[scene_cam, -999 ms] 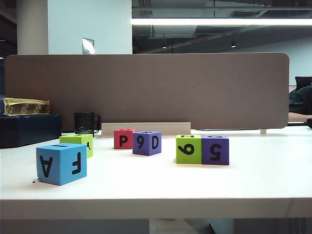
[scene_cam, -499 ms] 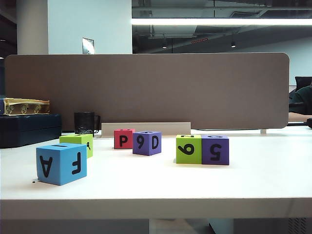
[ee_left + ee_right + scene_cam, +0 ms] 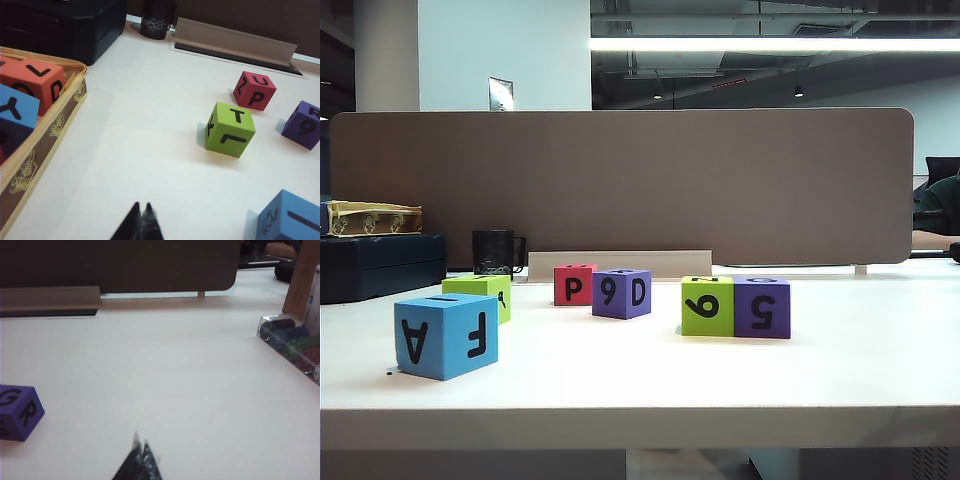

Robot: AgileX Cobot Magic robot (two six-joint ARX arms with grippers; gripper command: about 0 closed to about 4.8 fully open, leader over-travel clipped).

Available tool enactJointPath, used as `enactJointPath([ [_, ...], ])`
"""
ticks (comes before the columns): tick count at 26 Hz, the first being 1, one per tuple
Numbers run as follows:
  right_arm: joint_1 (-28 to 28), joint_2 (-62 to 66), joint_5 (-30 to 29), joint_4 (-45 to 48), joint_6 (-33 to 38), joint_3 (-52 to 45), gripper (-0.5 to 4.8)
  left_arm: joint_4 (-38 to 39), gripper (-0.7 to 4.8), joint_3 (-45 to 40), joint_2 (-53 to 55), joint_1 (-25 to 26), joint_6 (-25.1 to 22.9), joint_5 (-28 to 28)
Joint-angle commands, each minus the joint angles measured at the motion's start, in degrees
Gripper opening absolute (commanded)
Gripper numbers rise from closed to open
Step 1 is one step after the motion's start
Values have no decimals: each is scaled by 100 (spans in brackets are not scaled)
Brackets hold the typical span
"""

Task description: Select the appropriate blocks from the scattered letter blocks on the table and arrange them in a row to spell out "TURING".

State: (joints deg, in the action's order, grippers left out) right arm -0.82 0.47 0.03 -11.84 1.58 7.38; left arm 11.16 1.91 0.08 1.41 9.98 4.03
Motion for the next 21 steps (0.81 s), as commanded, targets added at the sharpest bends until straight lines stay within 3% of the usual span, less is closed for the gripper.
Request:
enactJointPath([
  [1,0,-33,28,-94,22,232,-1,-57,-6,28,4,-2,15,42],
  [9,2,-31,-15,-935,17,857,-1,-66,-6,31,4,-2,138,155],
  [12,2,-28,-17,-1075,17,1163,-1,-138,-6,66,4,-2,291,496],
  [21,2,114,-17,-1528,13,1840,-1,-136,-6,168,4,-2,295,815],
])
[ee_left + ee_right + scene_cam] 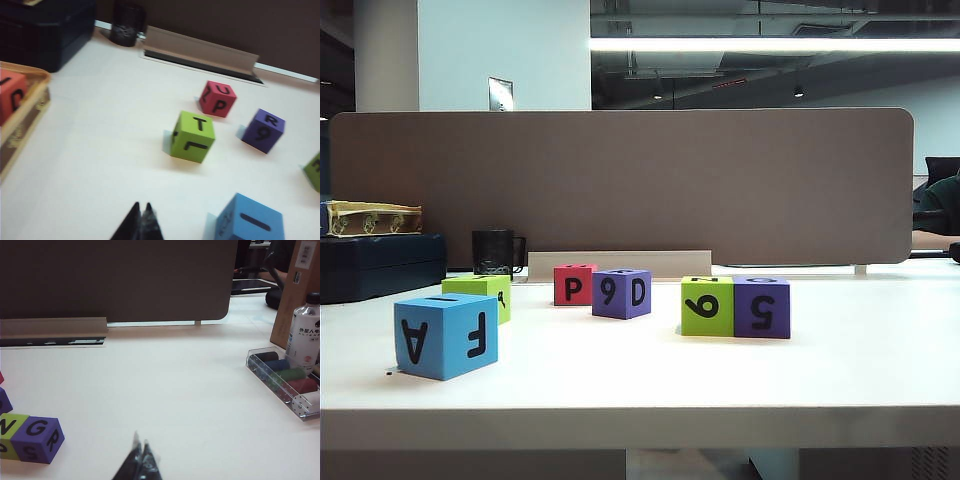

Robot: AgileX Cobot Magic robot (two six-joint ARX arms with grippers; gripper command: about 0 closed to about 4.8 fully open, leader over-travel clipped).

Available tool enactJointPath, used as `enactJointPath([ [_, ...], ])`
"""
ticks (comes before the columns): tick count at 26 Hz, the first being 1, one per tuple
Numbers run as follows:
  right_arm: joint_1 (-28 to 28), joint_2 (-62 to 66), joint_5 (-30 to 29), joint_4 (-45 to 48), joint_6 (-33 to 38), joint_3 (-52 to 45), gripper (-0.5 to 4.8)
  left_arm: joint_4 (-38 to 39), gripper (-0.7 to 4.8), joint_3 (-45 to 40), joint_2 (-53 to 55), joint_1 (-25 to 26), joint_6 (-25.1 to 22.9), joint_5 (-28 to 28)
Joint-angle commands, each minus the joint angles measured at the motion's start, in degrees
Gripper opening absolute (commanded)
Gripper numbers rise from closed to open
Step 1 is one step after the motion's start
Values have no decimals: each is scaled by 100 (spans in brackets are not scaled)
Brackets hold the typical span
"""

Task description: Select the appropriate blocks from the scattered letter blocks on the table and arrange them in a row to spell out "TURING".

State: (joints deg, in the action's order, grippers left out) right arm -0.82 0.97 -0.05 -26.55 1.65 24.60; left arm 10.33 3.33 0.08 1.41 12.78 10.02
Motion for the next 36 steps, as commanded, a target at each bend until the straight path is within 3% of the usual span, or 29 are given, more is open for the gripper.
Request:
enactJointPath([
  [1,2,94,-11,-74,7,149,-1,-52,-6,28,4,-2,15,280],
  [5,2,378,-66,-92,2,356,-1,-37,-6,28,4,-2,269,442],
  [23,7,2184,-1467,-68,-37,1541,-1,164,-6,470,4,-2,269,490],
  [36,11,2946,-2413,-85,-39,1711,-1,286,-5,575,4,-2,262,586],
])
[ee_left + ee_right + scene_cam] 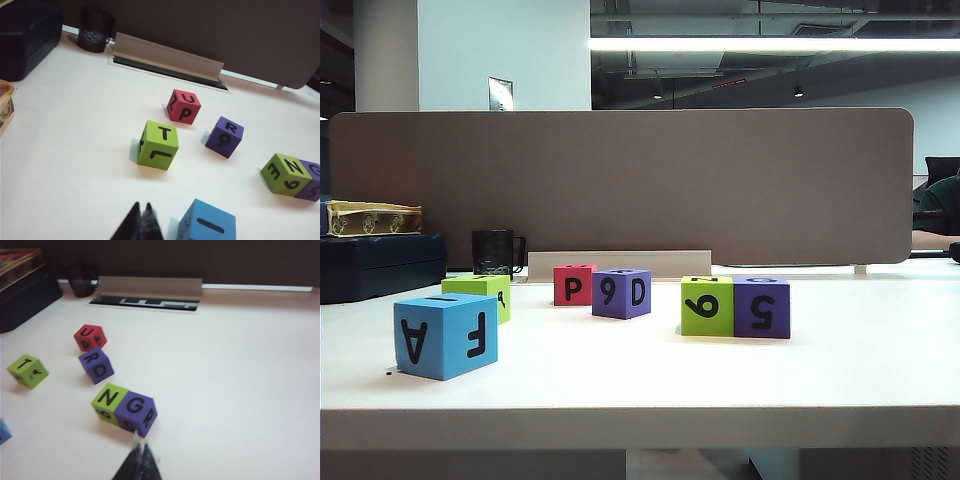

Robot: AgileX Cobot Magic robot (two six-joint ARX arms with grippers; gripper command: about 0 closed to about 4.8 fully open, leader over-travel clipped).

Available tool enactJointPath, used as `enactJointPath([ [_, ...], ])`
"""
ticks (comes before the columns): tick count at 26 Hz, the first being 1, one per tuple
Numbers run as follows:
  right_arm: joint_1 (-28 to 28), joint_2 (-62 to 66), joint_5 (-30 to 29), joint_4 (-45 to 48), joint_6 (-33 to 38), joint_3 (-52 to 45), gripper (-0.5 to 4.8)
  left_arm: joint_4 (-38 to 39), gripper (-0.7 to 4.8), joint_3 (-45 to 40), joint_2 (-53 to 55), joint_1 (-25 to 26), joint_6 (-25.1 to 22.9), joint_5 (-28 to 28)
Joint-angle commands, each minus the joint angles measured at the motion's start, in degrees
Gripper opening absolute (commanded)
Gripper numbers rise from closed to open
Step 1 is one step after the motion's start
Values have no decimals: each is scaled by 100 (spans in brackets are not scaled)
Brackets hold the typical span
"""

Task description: Select the appropriate blocks from the scattered letter blocks on the table and arrange them in a row to spell out "TURING".

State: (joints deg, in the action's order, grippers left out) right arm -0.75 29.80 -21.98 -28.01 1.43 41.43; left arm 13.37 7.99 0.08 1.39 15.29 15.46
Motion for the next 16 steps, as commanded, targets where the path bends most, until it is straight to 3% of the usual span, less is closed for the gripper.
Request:
enactJointPath([
  [1,4,94,-219,63,-17,35,-1,-11,-6,138,4,0,2,42],
  [7,4,219,-238,-9,-17,232,-1,39,-6,313,114,-2,-28,212],
  [12,7,400,-249,-61,-17,442,-1,28,-5,673,955,-4,-50,520],
  [16,46,516,-538,-52,-17,490,-1,48,-6,1362,2028,-7,-590,678],
])
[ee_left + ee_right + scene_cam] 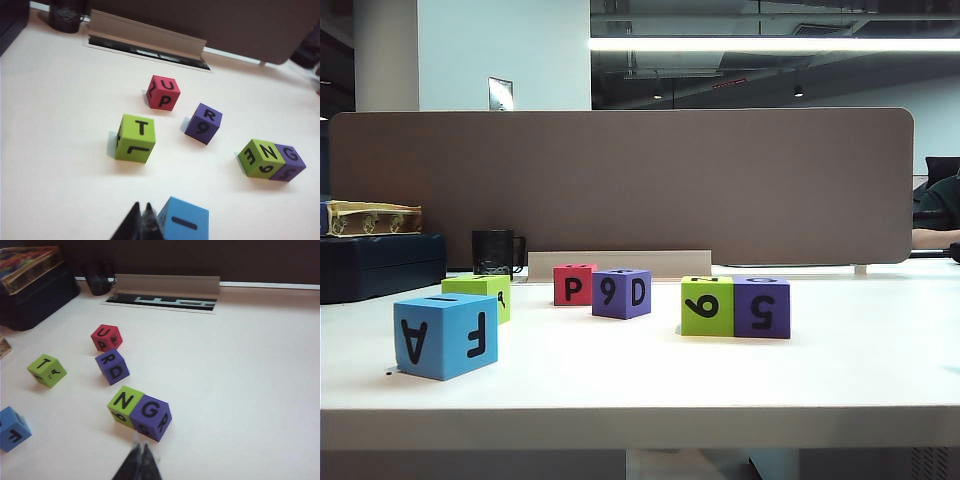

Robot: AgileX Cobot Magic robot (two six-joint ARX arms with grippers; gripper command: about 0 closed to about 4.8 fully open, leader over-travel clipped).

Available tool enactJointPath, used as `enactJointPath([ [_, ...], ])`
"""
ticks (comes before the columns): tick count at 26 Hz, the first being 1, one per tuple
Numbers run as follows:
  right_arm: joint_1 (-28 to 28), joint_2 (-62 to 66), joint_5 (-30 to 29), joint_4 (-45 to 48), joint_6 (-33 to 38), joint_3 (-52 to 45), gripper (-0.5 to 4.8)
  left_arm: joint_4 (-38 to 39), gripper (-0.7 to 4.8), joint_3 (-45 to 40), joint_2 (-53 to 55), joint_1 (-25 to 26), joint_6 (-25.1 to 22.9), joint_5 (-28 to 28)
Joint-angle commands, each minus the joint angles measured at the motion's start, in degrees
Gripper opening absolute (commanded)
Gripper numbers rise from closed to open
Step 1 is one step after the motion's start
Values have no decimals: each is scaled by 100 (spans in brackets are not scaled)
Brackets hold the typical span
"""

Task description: Select the appropriate blocks from the scattered letter blocks on the table and arrange them in a row to spell out "TURING".

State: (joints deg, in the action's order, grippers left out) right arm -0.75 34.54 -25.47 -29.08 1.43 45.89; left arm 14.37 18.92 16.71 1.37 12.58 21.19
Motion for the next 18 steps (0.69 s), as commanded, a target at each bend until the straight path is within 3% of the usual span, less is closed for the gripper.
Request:
enactJointPath([
  [1,138,66,-186,28,-17,44,-1,26,-6,546,761,-7,-476,116],
  [9,817,278,-166,15,-17,70,-1,236,-6,1567,2339,-275,-682,214],
  [13,1084,393,-144,20,-17,76,-1,234,-6,1893,2916,-831,-960,107],
  [18,1156,424,-149,17,-15,76,-1,227,-6,2208,3545,-1394,-962,48],
])
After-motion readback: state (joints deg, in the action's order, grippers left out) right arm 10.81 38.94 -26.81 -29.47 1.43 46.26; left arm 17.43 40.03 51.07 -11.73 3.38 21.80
